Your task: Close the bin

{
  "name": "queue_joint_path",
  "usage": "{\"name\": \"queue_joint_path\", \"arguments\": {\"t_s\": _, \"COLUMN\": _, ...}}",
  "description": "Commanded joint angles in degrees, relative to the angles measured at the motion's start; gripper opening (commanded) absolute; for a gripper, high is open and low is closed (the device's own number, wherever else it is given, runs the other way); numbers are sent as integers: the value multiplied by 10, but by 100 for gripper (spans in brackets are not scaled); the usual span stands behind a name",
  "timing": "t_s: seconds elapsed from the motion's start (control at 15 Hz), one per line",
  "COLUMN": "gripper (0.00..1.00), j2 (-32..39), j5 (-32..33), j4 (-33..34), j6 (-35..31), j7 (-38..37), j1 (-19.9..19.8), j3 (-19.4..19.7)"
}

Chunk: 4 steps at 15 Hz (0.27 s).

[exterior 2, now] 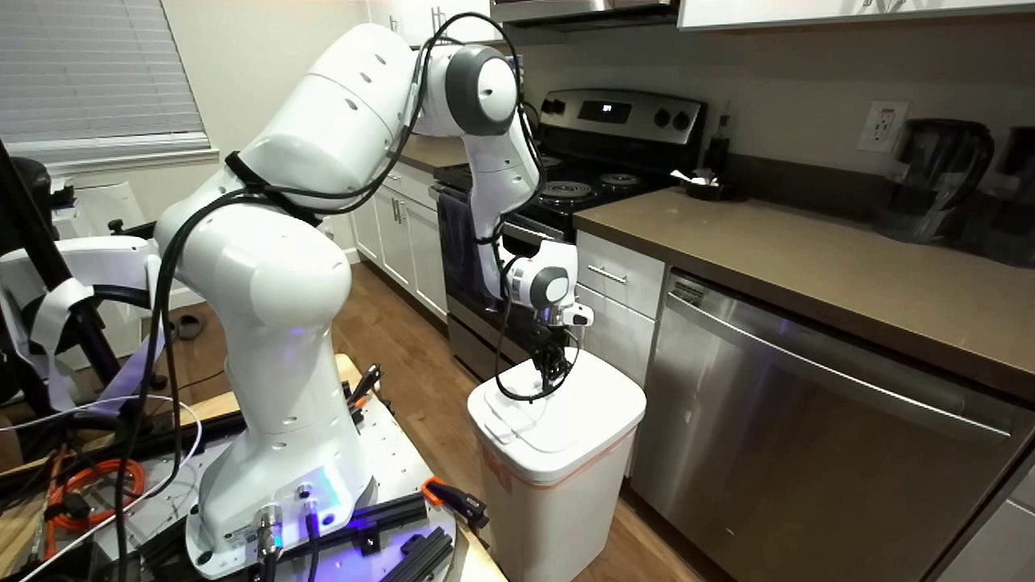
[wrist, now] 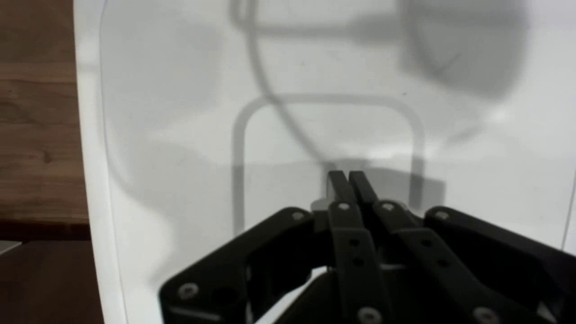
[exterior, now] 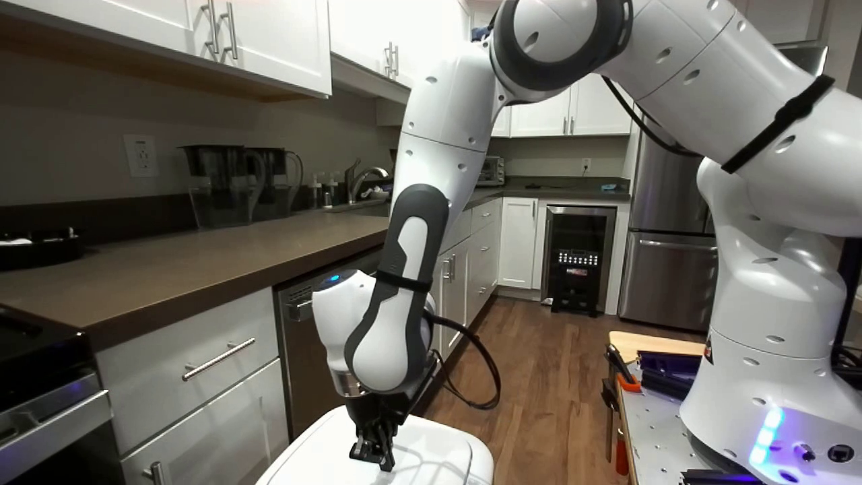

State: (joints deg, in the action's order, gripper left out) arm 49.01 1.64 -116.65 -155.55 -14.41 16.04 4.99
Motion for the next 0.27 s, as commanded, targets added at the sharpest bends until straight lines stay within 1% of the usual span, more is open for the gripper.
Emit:
{"name": "queue_joint_path", "arguments": {"t_s": 0.0, "gripper": 6, "j2": -17, "j5": 1, "j4": 18, "j6": 70, "j7": 6, "j1": -12, "j3": -10}}
{"name": "queue_joint_path", "arguments": {"t_s": 0.07, "gripper": 6, "j2": -18, "j5": 2, "j4": 24, "j6": 86, "j7": 5, "j1": -13, "j3": -11}}
{"name": "queue_joint_path", "arguments": {"t_s": 0.13, "gripper": 6, "j2": -3, "j5": 7, "j4": 23, "j6": 53, "j7": -5, "j1": -6, "j3": -5}}
{"name": "queue_joint_path", "arguments": {"t_s": 0.2, "gripper": 7, "j2": -4, "j5": 8, "j4": 28, "j6": 64, "j7": -5, "j1": -6, "j3": -6}}
